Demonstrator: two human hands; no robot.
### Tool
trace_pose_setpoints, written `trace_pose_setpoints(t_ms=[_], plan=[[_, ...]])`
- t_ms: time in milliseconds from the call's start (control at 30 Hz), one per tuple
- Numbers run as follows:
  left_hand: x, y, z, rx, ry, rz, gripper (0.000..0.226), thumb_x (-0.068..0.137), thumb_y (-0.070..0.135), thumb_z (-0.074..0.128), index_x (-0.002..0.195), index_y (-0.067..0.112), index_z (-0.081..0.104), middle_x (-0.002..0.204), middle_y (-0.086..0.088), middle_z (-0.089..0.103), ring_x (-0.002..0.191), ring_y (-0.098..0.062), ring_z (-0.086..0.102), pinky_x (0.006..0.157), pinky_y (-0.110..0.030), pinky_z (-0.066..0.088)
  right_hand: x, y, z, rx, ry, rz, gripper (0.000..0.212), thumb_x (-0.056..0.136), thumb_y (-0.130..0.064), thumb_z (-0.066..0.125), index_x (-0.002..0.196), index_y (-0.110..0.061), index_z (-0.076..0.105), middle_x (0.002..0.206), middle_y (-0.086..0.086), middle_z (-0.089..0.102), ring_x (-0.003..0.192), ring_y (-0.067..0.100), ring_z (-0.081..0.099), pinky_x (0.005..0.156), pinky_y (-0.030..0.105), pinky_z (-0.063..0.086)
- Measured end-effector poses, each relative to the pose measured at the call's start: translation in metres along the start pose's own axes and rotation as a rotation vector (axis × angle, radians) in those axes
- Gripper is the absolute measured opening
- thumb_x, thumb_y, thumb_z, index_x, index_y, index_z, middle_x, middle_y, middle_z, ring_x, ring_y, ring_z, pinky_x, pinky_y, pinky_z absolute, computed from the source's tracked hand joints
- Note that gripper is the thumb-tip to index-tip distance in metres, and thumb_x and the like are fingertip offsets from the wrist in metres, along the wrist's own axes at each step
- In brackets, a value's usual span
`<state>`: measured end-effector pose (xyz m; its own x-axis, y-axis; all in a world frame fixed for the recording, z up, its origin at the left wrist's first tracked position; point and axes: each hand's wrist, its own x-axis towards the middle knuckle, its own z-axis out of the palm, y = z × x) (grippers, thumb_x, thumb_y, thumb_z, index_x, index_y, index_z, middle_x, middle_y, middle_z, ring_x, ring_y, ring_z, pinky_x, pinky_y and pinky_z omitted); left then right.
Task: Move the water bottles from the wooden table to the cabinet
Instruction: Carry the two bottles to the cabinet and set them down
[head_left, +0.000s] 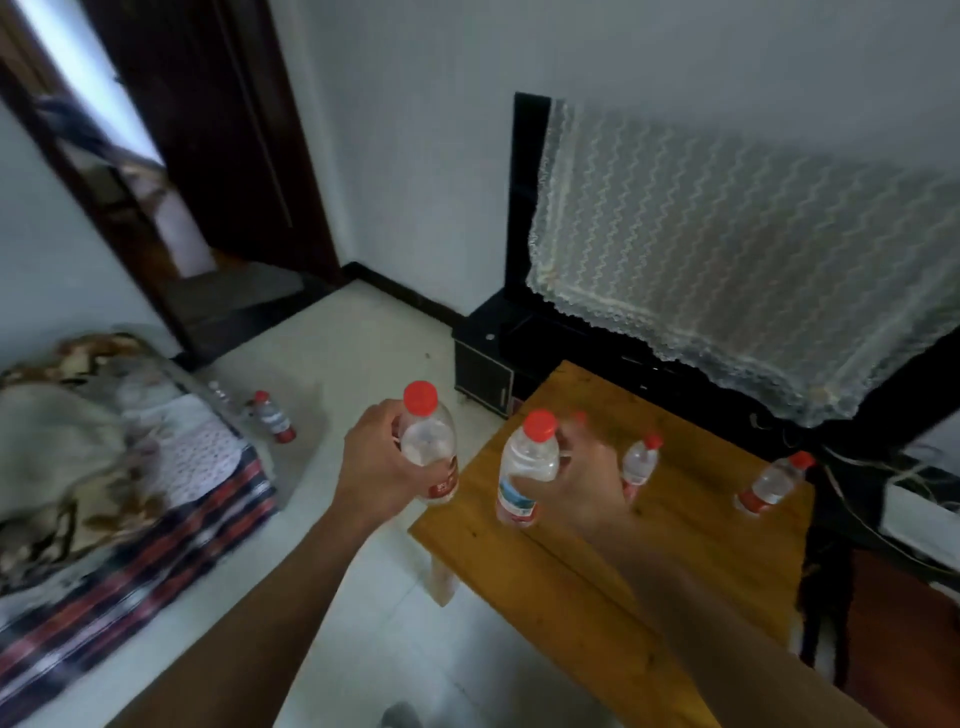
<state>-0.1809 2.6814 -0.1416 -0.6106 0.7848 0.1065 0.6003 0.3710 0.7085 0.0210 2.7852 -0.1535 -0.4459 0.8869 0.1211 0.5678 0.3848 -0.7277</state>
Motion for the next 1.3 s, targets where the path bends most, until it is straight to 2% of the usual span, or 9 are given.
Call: trace_pose_setpoints(t_ms=[100, 233, 333, 433, 567, 700, 800, 1000, 1300], plan=[[-0.021, -0.011, -0.028, 0.010, 0.067, -0.061, 0.064, 0.066, 0.032, 0.091, 0.118, 0.019, 0.055, 0.110, 0.006, 0.060, 0.103, -0.016, 0.059, 0.090, -0.032, 0.052, -0.001, -0.011, 0.016, 0.052, -0.082, -0.085, 0.042, 0.068, -0.039, 0.086, 0.095, -0.027, 0.055, 0.089, -0.012, 0.063, 0.078, 0.001, 0.061, 0.083, 0.031, 0.058], [-0.052, -0.034, -0.070, 0.024, 0.211, -0.110, 0.058, 0.061, 0.031, 0.092, 0.106, 0.020, 0.058, 0.101, 0.003, 0.065, 0.092, -0.019, 0.064, 0.080, -0.038, 0.058, -0.002, -0.043, 0.044, 0.110, -0.221, -0.140, 0.051, 0.069, -0.045, 0.084, 0.104, -0.035, 0.049, 0.102, -0.015, 0.061, 0.093, 0.005, 0.059, 0.090, 0.026, 0.051], [-0.081, -0.056, -0.104, 0.033, 0.288, -0.149, 0.059, 0.059, 0.034, 0.092, 0.106, 0.023, 0.059, 0.100, 0.005, 0.066, 0.088, -0.015, 0.064, 0.078, -0.040, 0.059, -0.012, -0.074, 0.066, 0.167, -0.340, -0.184, 0.053, 0.068, -0.039, 0.087, 0.110, -0.029, 0.055, 0.107, -0.011, 0.063, 0.097, 0.009, 0.061, 0.093, 0.031, 0.053], [-0.110, -0.079, -0.138, 0.024, 0.362, -0.203, 0.061, 0.058, 0.032, 0.093, 0.108, 0.022, 0.059, 0.102, 0.005, 0.067, 0.090, -0.014, 0.065, 0.079, -0.037, 0.059, -0.022, -0.108, 0.095, 0.234, -0.383, -0.231, 0.060, 0.060, -0.031, 0.091, 0.111, -0.028, 0.060, 0.106, -0.010, 0.067, 0.094, 0.009, 0.065, 0.087, 0.032, 0.056], [-0.154, -0.116, -0.184, 0.006, 0.465, -0.267, 0.060, 0.060, 0.025, 0.093, 0.108, 0.021, 0.058, 0.101, 0.007, 0.066, 0.090, -0.013, 0.064, 0.075, -0.026, 0.054, -0.051, -0.159, 0.135, 0.272, -0.447, -0.326, 0.056, 0.057, -0.028, 0.090, 0.103, -0.033, 0.059, 0.092, -0.018, 0.064, 0.084, 0.001, 0.063, 0.075, 0.019, 0.053], [-0.202, -0.160, -0.230, 0.006, 0.545, -0.317, 0.056, 0.058, 0.028, 0.092, 0.104, 0.022, 0.060, 0.100, 0.005, 0.067, 0.088, -0.014, 0.065, 0.074, -0.031, 0.057, -0.089, -0.210, 0.172, 0.285, -0.496, -0.412, 0.053, 0.056, -0.027, 0.090, 0.101, -0.032, 0.062, 0.090, -0.015, 0.068, 0.082, 0.001, 0.065, 0.072, 0.022, 0.054], [-0.235, -0.196, -0.269, 0.015, 0.578, -0.337, 0.060, 0.058, 0.031, 0.092, 0.108, 0.020, 0.061, 0.101, 0.005, 0.067, 0.090, -0.016, 0.064, 0.073, -0.029, 0.055, -0.124, -0.252, 0.199, 0.291, -0.520, -0.451, 0.050, 0.057, -0.024, 0.089, 0.099, -0.033, 0.063, 0.088, -0.016, 0.069, 0.080, -0.002, 0.065, 0.072, 0.023, 0.056], [-0.305, -0.274, -0.347, 0.019, 0.669, -0.374, 0.060, 0.053, 0.039, 0.087, 0.103, 0.021, 0.059, 0.099, 0.003, 0.065, 0.088, -0.016, 0.062, 0.075, -0.043, 0.058, -0.199, -0.338, 0.256, 0.286, -0.585, -0.541, 0.053, 0.058, -0.020, 0.090, 0.100, -0.036, 0.060, 0.090, -0.020, 0.067, 0.085, -0.010, 0.063, 0.069, 0.013, 0.049], [-0.381, -0.354, -0.423, 0.017, 0.835, -0.506, 0.055, 0.053, 0.039, 0.088, 0.096, 0.022, 0.058, 0.092, 0.004, 0.063, 0.083, -0.017, 0.060, 0.071, -0.045, 0.057, -0.267, -0.429, 0.345, 0.246, -0.728, -0.631, 0.052, 0.058, -0.023, 0.091, 0.098, -0.033, 0.059, 0.088, -0.019, 0.066, 0.081, -0.003, 0.063, 0.068, 0.016, 0.048]])
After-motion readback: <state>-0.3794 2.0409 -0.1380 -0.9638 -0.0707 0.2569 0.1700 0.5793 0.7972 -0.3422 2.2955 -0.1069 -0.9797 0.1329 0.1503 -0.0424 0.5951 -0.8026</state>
